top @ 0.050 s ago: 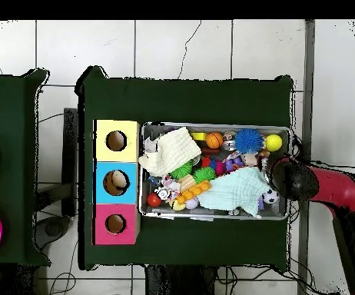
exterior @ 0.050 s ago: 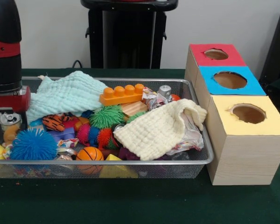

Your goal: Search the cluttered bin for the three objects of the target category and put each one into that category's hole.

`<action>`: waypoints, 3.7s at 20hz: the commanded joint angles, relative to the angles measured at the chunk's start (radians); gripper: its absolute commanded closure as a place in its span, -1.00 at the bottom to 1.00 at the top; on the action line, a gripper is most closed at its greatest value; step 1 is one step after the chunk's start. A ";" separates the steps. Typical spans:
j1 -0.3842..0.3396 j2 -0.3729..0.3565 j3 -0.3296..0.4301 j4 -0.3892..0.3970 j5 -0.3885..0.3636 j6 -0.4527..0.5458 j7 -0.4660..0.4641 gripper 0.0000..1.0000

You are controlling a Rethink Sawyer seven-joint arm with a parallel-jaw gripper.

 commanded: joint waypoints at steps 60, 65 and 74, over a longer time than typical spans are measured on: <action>0.095 -0.083 0.060 0.052 0.018 0.209 -0.194 1.00; 0.106 -0.124 0.101 0.076 0.079 0.227 -0.175 1.00; 0.169 -0.196 0.094 0.075 0.155 0.288 -0.104 1.00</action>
